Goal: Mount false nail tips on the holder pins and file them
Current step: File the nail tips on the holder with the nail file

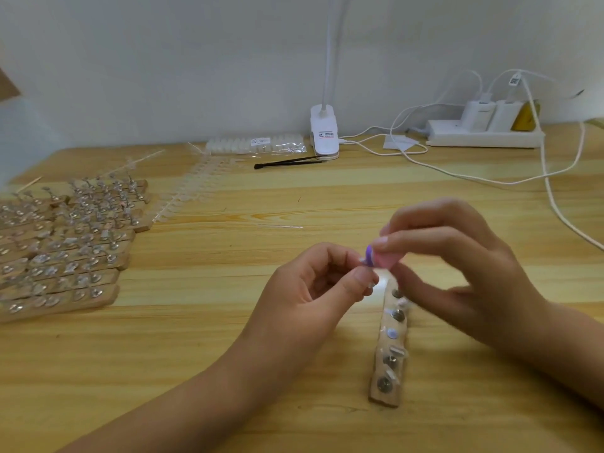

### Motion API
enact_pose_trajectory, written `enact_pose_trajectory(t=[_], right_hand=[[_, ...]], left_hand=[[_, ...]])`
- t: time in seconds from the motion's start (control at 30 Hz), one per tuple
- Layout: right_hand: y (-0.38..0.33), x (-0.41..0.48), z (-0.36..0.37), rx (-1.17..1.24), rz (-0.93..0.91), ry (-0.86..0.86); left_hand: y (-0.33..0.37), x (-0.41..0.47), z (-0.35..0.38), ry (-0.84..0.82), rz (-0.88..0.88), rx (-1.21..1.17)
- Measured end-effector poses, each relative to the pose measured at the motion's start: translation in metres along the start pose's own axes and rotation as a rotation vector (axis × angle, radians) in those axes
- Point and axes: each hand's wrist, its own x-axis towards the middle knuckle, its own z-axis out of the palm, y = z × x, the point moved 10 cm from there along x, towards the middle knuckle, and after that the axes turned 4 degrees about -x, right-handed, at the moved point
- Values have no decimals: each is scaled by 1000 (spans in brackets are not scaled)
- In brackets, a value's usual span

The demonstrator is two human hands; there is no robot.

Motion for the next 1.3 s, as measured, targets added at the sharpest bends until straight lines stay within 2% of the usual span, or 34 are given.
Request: enact_pose_trajectory(t=[0.1, 0.2, 0.3, 0.43, 0.57, 0.67, 0.73, 0.83, 0.9, 1.03, 1.13, 1.23, 1.3], right_hand=[[9, 2, -3, 12, 67, 22], [-1, 1, 2, 28, 7, 9], [12, 1, -1, -12, 87, 14], [0, -1, -1, -1, -5, 27], [10, 2, -4, 21, 70, 37], [4, 0, 2, 27, 25, 3], [15, 0, 2, 37, 96, -5], [16, 1, 0, 171, 109, 33], [13, 0, 6, 199, 82, -7], [26, -2, 3, 307, 186, 33], [15, 0, 8, 304, 121, 0], [37, -5, 13, 236, 270, -32], [46, -7, 9, 363, 356, 31]], left_hand=[[-1, 1, -4, 33, -9, -47], [-1, 2, -3, 14, -7, -38], [-6, 1, -3, 16, -47, -76], [-9, 4, 1, -34, -92, -167], [-18, 4, 0, -23, -145, -236], [-18, 3, 3, -50, -137, -237], [-18, 2, 2, -37, -138, -230], [-18, 3, 1, -42, -135, -202], [-17, 2, 3, -57, -128, -184], [-17, 2, 0, -34, -117, -155], [-14, 1, 1, -49, -104, -123], [-9, 0, 2, -30, -85, -106], [-6, 1, 2, -29, -76, -162]])
